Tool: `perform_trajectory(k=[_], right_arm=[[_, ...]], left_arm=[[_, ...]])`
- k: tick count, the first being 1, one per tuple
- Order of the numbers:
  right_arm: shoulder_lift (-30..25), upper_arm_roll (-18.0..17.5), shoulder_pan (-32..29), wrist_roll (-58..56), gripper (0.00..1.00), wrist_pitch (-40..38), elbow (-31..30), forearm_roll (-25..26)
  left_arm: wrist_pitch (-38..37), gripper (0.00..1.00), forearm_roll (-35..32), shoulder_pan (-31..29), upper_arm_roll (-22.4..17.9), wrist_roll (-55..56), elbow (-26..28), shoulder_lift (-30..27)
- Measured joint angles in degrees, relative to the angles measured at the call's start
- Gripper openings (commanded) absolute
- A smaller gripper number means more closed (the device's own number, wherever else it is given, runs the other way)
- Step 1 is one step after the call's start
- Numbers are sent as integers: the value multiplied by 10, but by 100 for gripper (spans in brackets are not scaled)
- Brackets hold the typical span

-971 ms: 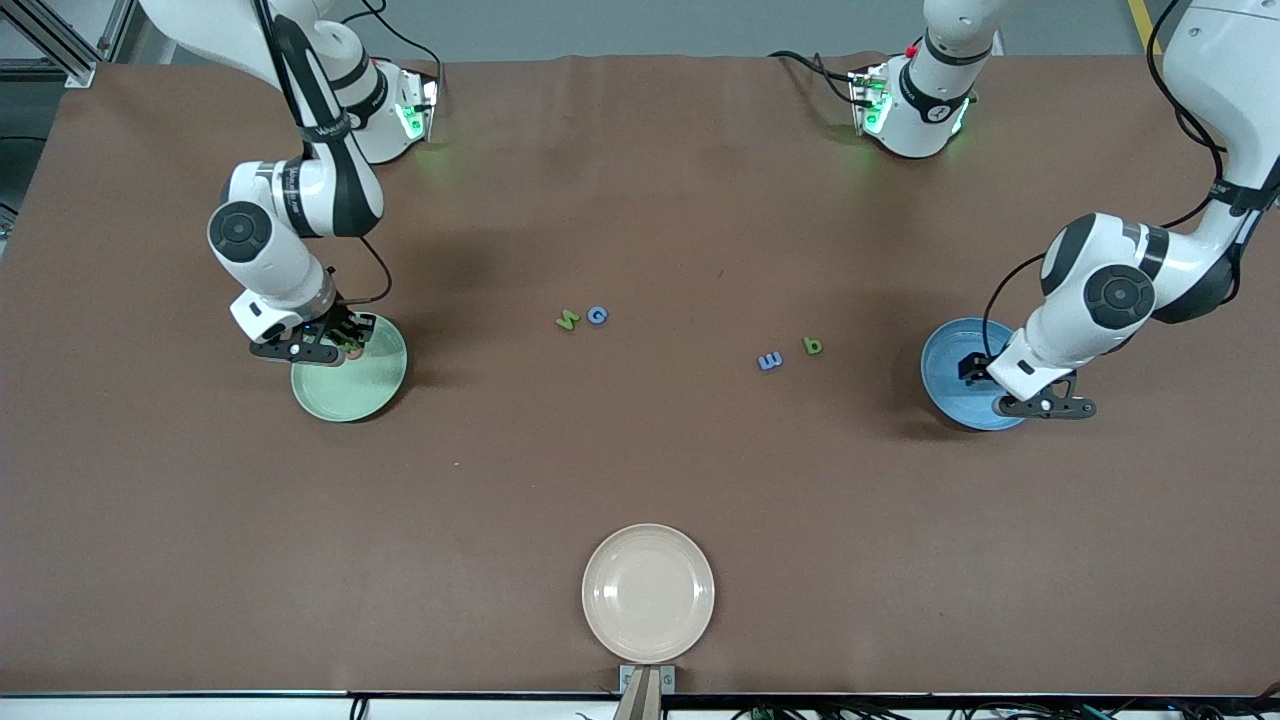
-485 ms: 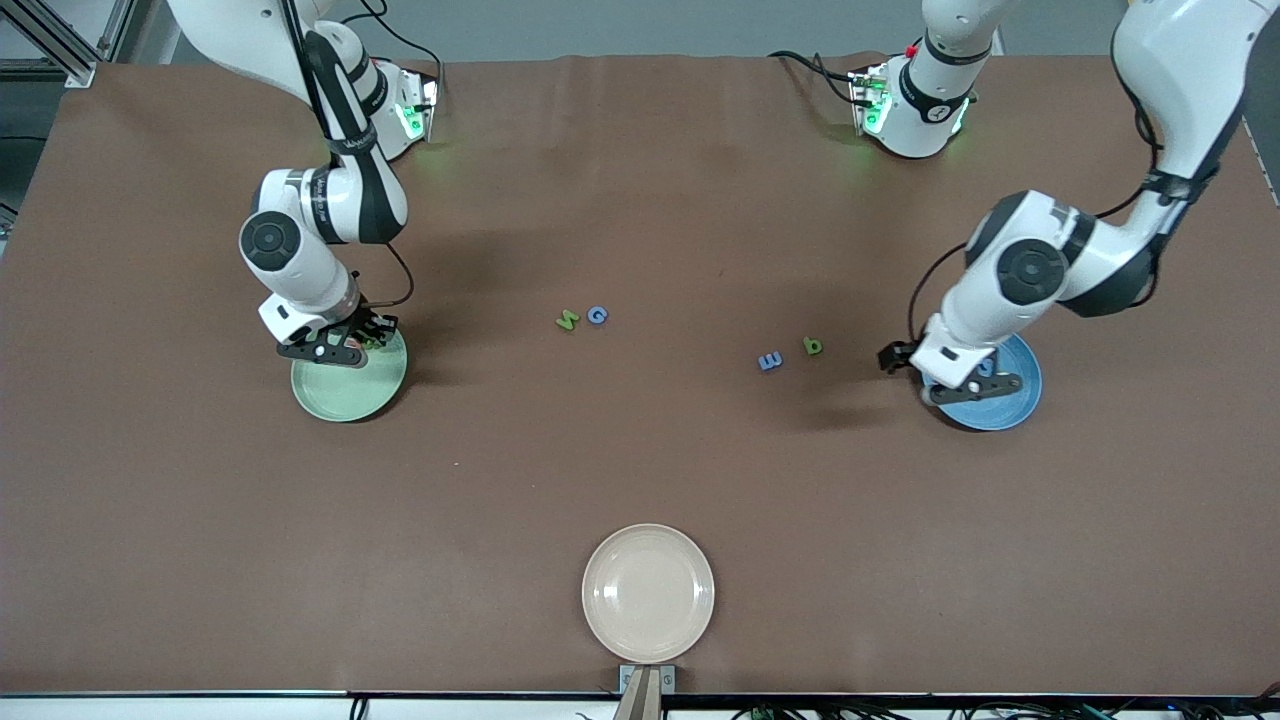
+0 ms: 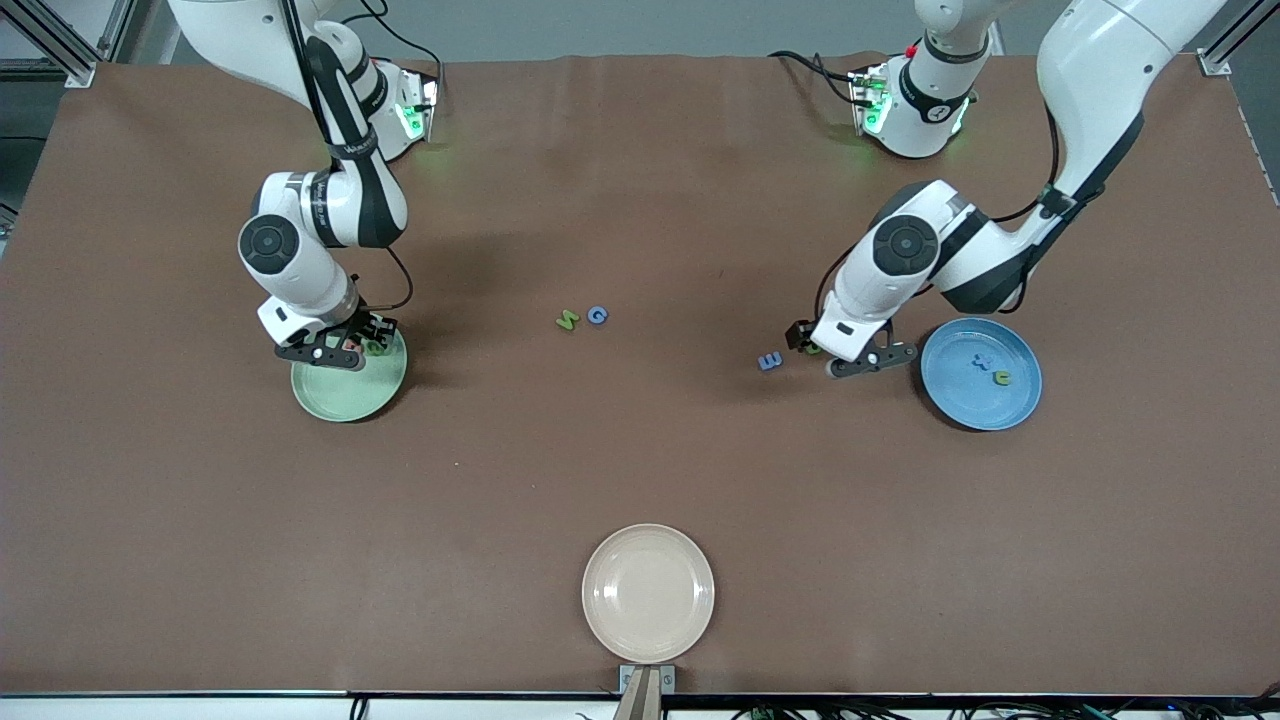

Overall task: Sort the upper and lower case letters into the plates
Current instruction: 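Grasp green q with the left gripper while the right gripper grasps green M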

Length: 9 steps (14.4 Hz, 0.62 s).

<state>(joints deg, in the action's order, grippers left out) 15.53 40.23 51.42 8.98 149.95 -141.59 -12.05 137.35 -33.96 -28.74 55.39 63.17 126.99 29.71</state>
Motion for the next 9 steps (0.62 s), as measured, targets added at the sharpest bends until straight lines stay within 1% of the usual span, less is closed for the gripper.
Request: perform_trajectory(k=[2,4,7,9], right_arm=[[0,-1,0,0,100,-3,3,-8],[0,-6,2,0,100,-27,15,-31],[-3,-12,25,11,100,-99,56,-91],[-4,-14,55,65,100,-114,79,-105]], left_arm=[[14,100,-42,-2,-3,40,4,22],[19,99,-82,-4,-4,74,5,48],[21,92,-117,-5,-7,109,5,75],[22,87,-120,5,-18,122,4,81]])
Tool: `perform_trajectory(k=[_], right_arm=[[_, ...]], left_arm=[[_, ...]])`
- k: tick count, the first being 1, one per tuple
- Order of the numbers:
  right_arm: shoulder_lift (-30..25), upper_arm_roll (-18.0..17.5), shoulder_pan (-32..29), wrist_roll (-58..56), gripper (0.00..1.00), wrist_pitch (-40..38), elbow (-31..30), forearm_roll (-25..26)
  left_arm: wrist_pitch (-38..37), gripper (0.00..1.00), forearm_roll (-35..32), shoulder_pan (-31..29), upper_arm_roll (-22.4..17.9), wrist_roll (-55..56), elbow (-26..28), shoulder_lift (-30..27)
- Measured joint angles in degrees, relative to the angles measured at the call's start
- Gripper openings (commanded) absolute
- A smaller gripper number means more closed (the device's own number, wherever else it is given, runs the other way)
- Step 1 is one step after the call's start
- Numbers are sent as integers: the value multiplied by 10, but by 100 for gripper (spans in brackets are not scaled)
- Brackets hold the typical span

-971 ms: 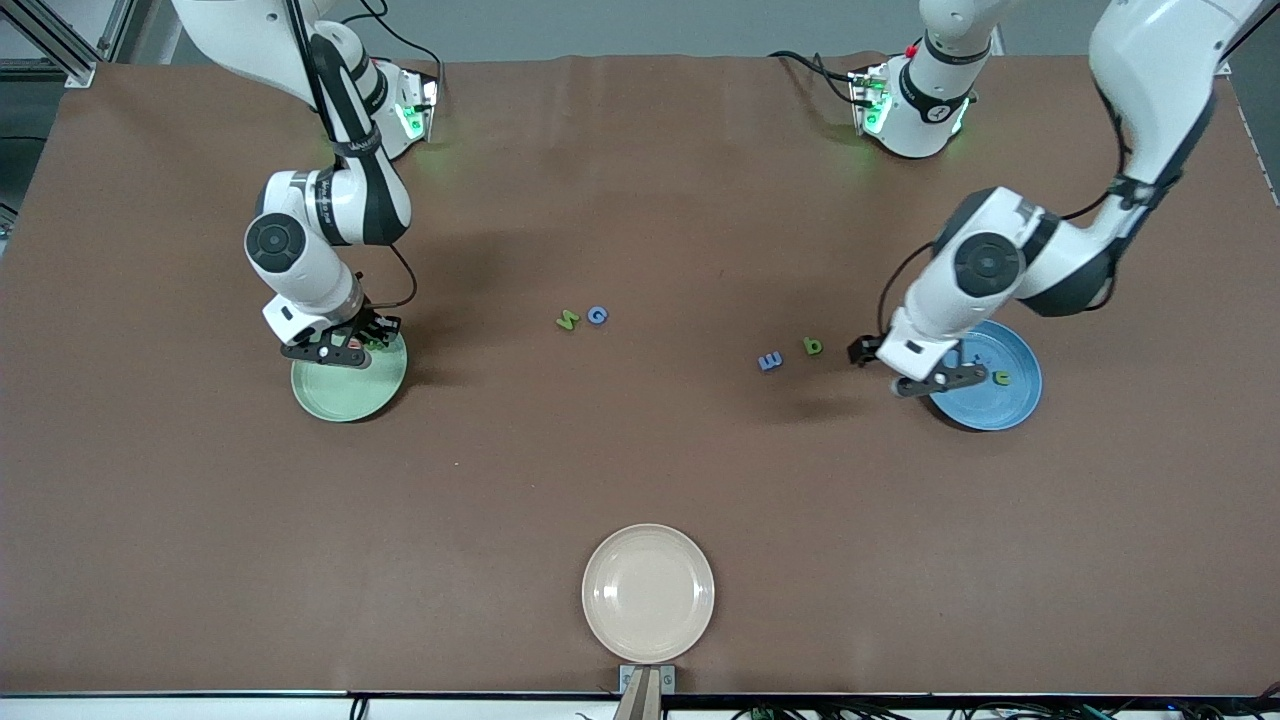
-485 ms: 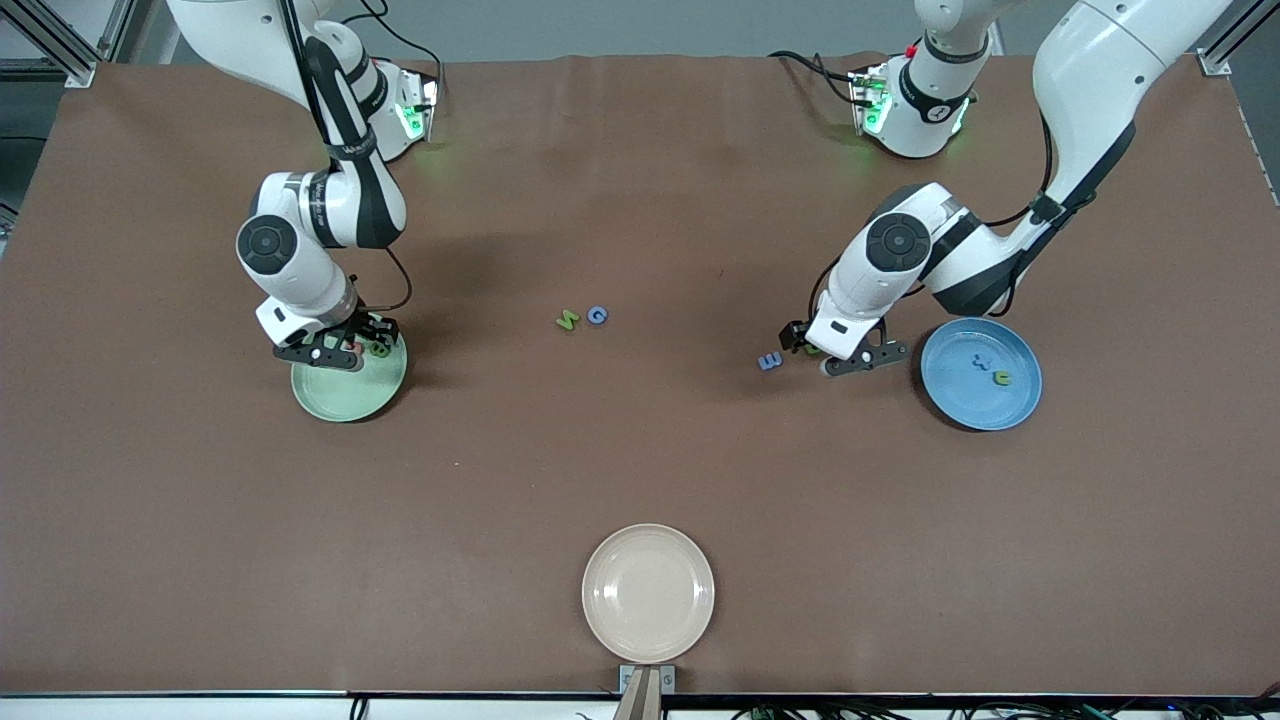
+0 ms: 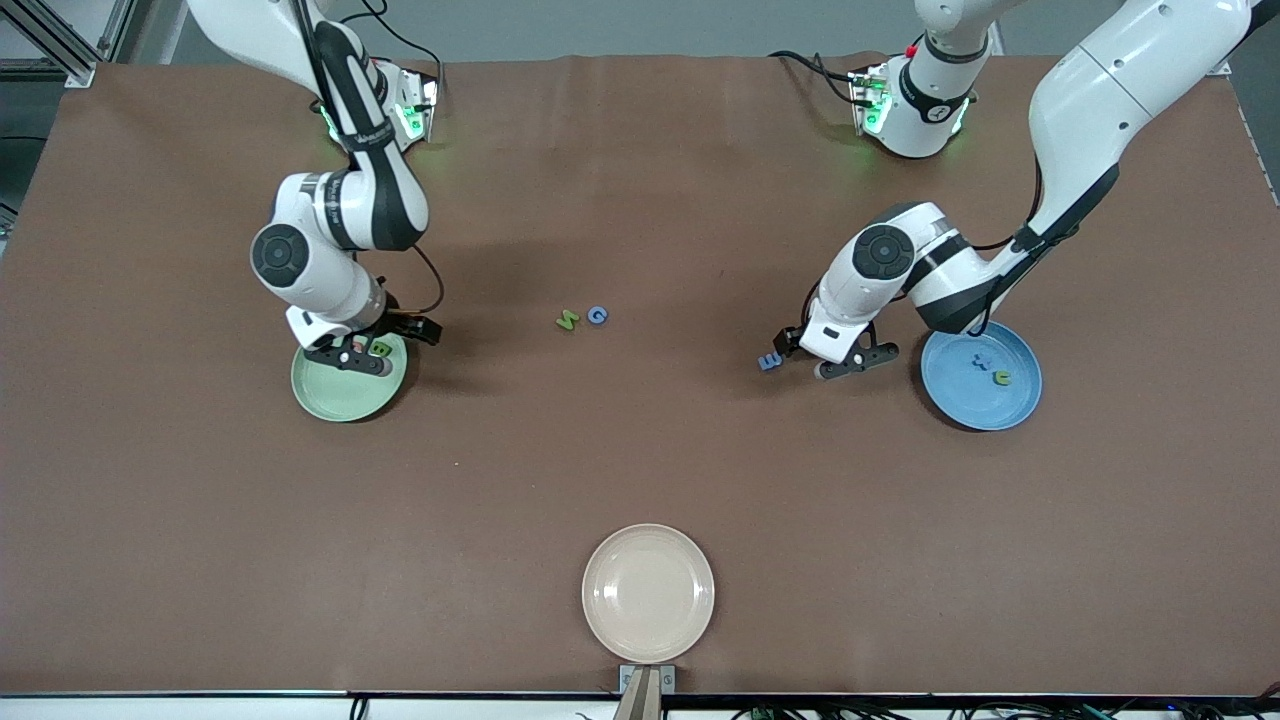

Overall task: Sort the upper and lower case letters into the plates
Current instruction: 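Grasp green q with the left gripper while the right gripper grasps green M, then drop q in the blue plate while the right gripper carries M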

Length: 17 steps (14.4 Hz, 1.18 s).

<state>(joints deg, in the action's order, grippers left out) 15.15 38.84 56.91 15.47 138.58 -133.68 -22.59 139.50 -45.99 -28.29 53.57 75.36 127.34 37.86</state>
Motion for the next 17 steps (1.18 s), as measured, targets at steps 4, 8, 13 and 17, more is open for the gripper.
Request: perform_trajectory(k=[4,8,13,17], right_arm=[[0,-3,66,109,100,0,17,-14],[11,-5,127,157,100,25,16,-77],[102,-9,225,255,99,71,40,-127],[185,-15,260,312,93,72,93,-148]], left_arm=[[2,69,0,26,-26,16,-2,1],[5,47,0,27,-27,17,-4,1],[10,25,0,28,-24,18,-7,1],[9,14,0,28,-24,18,-7,0]])
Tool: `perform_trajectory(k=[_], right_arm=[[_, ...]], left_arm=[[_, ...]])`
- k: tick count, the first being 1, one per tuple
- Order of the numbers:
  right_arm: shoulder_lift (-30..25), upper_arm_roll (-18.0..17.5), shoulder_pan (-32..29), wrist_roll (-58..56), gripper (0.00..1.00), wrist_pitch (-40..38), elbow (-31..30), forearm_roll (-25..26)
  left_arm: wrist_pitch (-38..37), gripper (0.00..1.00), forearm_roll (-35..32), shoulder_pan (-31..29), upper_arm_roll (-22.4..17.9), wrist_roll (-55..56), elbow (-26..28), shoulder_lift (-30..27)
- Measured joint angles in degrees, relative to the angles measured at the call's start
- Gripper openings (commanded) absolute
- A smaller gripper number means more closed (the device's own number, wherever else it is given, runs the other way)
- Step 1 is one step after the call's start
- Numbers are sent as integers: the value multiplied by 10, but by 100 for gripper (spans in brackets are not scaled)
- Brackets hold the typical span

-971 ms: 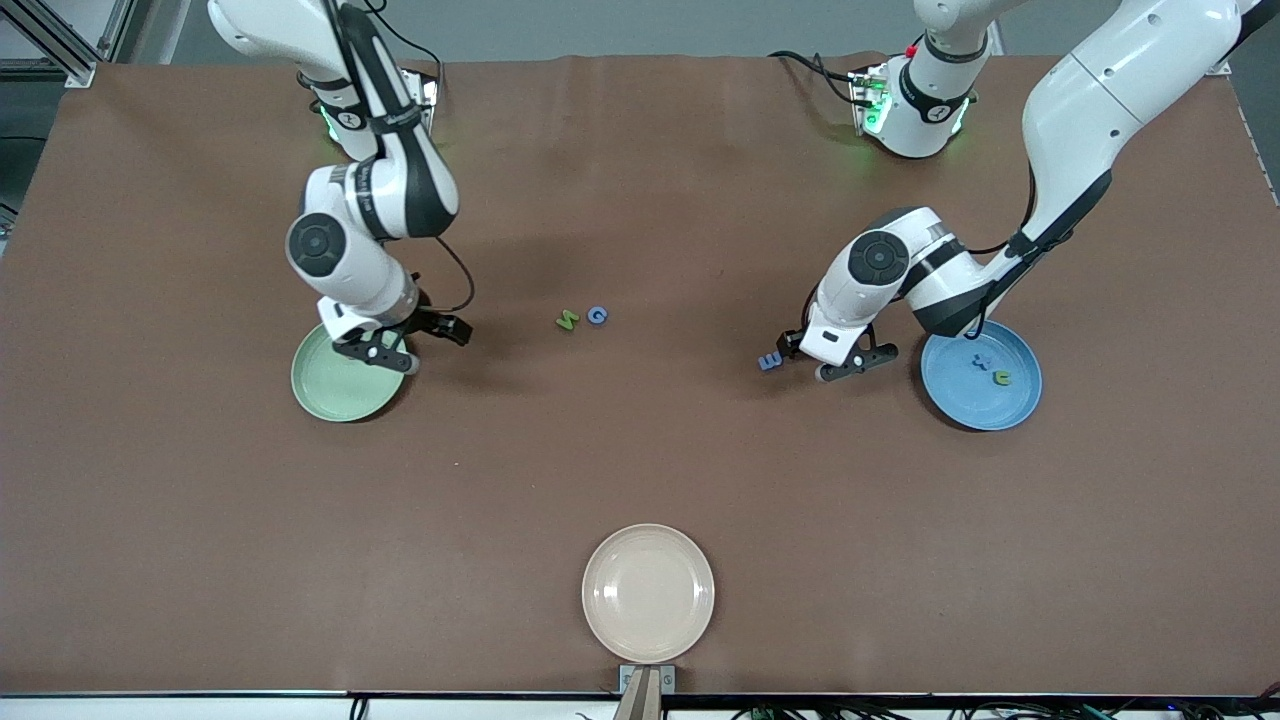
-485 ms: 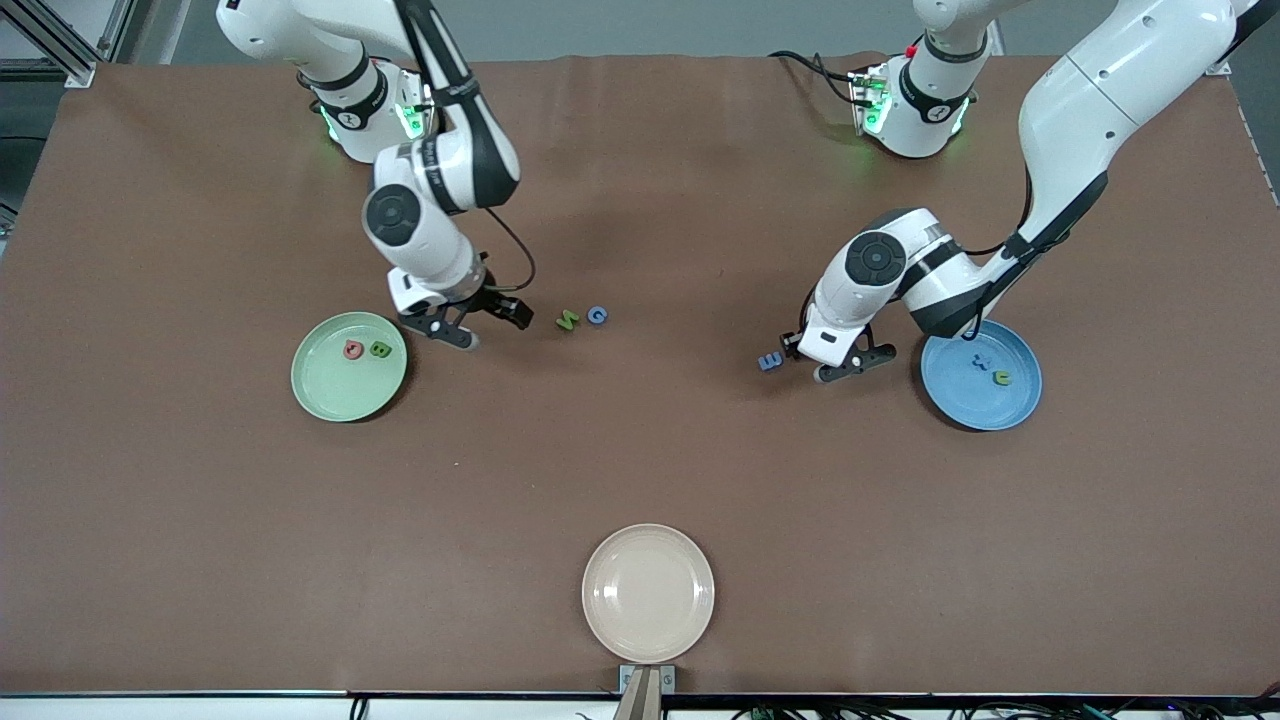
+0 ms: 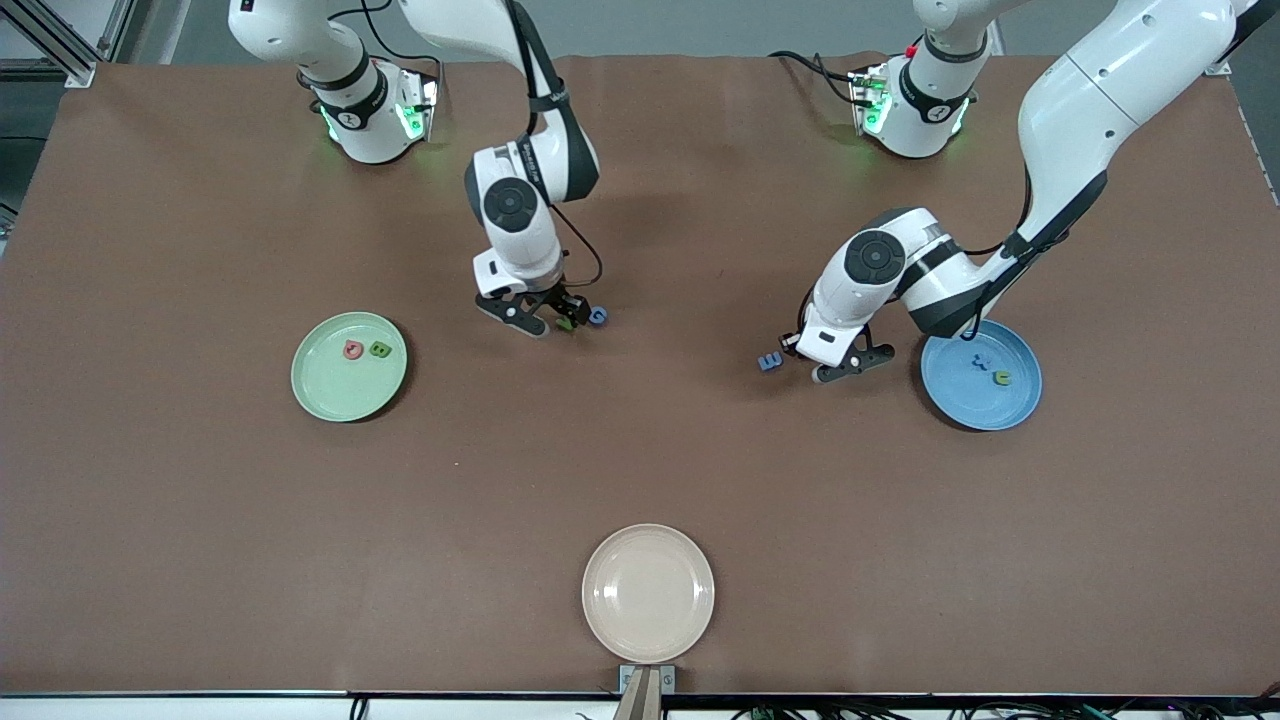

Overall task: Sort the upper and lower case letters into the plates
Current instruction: 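Drop q in the blue plate while the right gripper carries M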

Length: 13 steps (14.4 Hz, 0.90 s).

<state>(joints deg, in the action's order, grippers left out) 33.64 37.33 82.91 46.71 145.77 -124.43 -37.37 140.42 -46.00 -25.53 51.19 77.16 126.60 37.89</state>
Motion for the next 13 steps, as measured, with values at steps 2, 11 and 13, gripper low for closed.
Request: perform_trajectory(k=[2,11,13], right_arm=[[17,-3,3,15,87,-1,18,0],[17,-1,3,19,10,-6,32,0],[17,-1,3,19,0,-7,32,0]], left_arm=[[-6,14,0,-2,-1,0,-2,-3],[-133,14,0,-223,128,-197,-24,-40],[-135,15,0,-272,130,-279,-21,-40]])
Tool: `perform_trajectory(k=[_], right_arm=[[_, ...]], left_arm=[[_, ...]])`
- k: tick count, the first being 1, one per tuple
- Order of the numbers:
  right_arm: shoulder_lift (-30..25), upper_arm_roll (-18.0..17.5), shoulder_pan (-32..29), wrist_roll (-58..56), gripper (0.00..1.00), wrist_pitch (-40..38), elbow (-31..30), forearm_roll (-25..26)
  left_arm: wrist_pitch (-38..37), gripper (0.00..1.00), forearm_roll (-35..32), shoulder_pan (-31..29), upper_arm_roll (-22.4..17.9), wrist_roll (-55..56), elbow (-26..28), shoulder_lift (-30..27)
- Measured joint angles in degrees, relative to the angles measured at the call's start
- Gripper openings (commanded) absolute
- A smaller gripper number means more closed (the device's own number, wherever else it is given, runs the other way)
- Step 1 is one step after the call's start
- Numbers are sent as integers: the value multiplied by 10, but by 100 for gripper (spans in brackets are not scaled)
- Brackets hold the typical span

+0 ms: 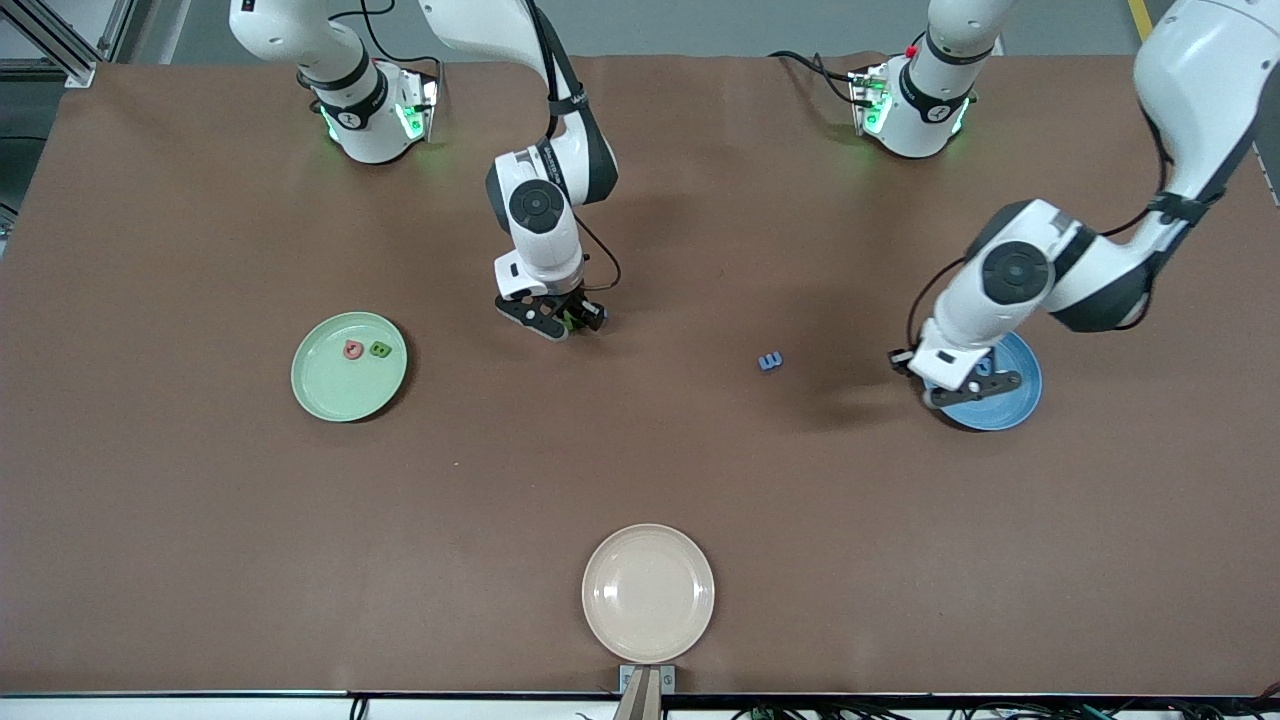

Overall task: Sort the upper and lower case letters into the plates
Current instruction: 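Drop q in the blue plate while the right gripper carries M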

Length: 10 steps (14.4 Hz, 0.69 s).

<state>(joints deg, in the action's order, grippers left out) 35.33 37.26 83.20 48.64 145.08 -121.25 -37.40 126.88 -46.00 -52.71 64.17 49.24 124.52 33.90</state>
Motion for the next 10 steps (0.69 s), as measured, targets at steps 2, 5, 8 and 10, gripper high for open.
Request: perform_trajectory(k=[2,5,8,10], right_arm=[[0,0,0,0,0,-1,0,0],[0,7,0,-9,0,-20,2,0],[-4,55,0,-72,0,-73,3,0],[-11,110,0,-142,0,-121,4,0]], left_arm=[[0,15,0,-33,-1,-65,8,2],[1,15,-21,-55,-5,-122,19,6],[4,15,-69,-58,-17,-124,33,22],[15,16,-80,-59,-28,-124,39,31]])
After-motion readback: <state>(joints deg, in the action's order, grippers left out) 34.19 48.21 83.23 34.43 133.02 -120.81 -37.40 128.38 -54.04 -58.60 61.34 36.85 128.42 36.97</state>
